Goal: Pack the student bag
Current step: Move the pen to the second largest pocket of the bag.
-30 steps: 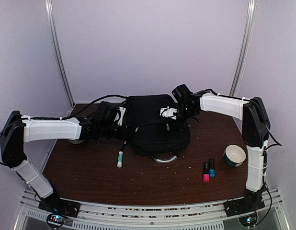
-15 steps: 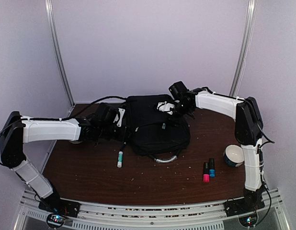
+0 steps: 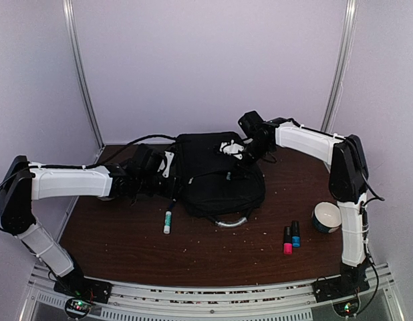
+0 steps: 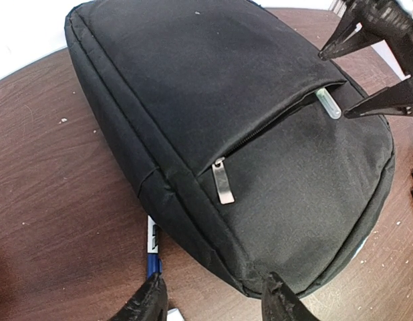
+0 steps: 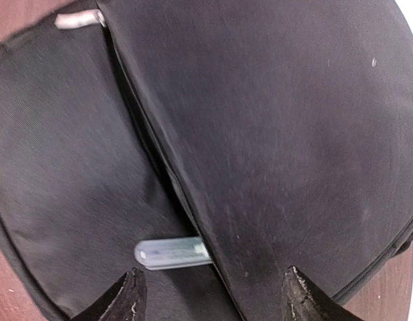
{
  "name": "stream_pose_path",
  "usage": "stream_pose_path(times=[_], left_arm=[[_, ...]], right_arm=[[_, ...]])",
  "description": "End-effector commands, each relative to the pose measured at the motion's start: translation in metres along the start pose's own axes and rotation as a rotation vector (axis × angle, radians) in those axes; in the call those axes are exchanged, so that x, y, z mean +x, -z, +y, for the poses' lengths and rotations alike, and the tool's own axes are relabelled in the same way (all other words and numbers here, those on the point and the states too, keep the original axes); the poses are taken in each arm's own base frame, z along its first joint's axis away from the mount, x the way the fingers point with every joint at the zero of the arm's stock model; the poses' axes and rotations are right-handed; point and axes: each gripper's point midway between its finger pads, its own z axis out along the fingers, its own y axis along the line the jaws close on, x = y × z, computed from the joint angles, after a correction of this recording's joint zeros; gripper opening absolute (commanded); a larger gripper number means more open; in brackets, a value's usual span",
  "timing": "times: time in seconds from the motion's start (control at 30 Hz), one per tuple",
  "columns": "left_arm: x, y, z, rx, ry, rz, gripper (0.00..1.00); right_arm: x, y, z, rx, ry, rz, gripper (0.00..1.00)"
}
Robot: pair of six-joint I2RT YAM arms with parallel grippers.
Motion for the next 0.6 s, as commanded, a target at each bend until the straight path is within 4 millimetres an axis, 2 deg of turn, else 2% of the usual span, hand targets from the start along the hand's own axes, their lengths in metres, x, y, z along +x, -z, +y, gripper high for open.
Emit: stream_pose_path(times=[0.0, 0.23, 0.43, 0.57], left_arm=[[-0.016, 0.004, -0.006, 0.016, 0.002, -0.050, 0.50], [-0.017, 0.002, -0.008, 0.024, 0.009, -0.051, 0.50], [-0.017, 0.001, -0.008, 0.022, 0.007, -0.048, 0.50], [-0.016, 0.002, -0.007, 0.020, 0.006, -0.046, 0.50]], right_arm=[[-0.015, 0.003, 0.013, -0.083, -0.035, -0.054, 0.70], [-0.020, -0.007, 0.008, -0.078, -0.085, -0.061, 0.70], [-0.010, -0.017, 0.001, -0.048, -0.085, -0.012, 0.70], [0.001, -0.020, -0.019, 0.060, -0.093, 0.046, 0.69]])
